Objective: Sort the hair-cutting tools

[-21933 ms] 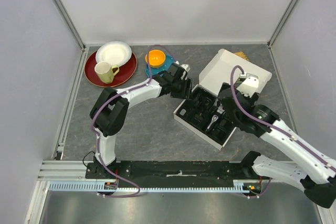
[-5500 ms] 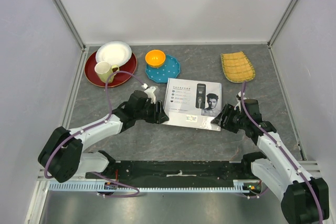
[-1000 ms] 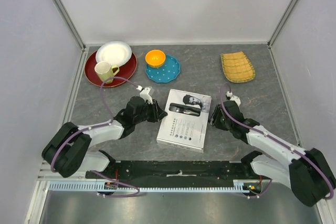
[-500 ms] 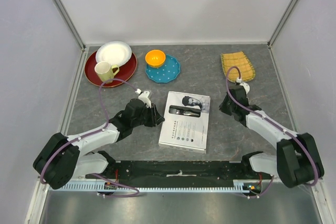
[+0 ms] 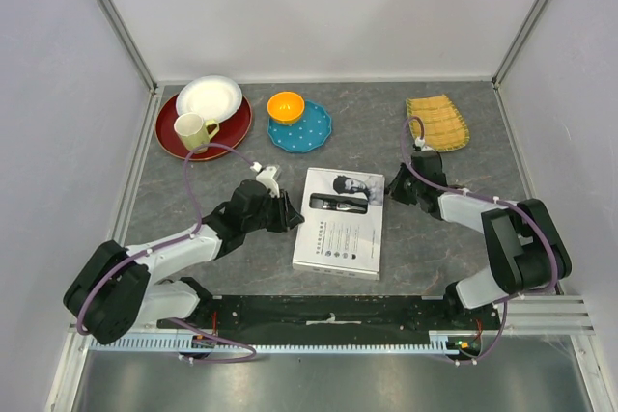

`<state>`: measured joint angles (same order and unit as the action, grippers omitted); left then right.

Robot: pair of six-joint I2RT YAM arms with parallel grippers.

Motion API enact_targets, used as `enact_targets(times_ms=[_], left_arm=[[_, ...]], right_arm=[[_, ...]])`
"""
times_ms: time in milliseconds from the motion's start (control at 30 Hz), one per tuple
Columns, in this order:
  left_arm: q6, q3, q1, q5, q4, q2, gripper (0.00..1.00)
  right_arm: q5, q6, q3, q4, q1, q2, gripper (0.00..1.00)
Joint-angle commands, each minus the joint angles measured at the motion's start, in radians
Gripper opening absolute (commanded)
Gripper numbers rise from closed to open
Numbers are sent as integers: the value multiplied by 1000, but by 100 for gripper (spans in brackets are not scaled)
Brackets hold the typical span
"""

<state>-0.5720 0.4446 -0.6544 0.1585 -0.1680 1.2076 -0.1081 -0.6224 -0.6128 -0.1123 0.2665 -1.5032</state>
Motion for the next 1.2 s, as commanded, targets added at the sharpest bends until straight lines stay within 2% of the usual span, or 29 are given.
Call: enact_targets(times_ms=[0,33,167,233,267,300,333,467,700,867,1000,1133,1167], left_arm=[[27,13,-2,21,16,33,34],[26,16,-2,24,16,35,34],[26,23,-2,3,41,21,34],[26,28,-2,-11,51,17,34],[24,29,-2,-16,53,20,34],[24,32,-2,-16,53,21,34],[23,34,-1,-19,61,21,34],[-2,28,-2,-43,73,20,34],[-28,16,-2,-37,96,23,34],[-42,-3,-4,2,90,35,34],[-69,-33,-14,45,23,50,34],[-95,-55,-37,64,-21,53,33],[-100,-63,-40,61,-27,53,33]], right_arm=[[-175,9,-25,-159,7,14,0],[-167,13,-27,-144,7,26,0],[54,1,-94,285,7,121,5],[100,3,-52,364,7,204,11],[102,1,-24,399,7,239,15],[97,-3,7,413,10,314,23],[87,-11,40,422,10,352,25],[-28,-95,217,468,43,510,27],[-88,-258,318,473,262,589,20],[-217,-278,332,433,289,592,17],[-326,-316,346,375,293,601,16],[-399,-391,373,266,292,643,17],[-409,-442,384,191,292,662,17]])
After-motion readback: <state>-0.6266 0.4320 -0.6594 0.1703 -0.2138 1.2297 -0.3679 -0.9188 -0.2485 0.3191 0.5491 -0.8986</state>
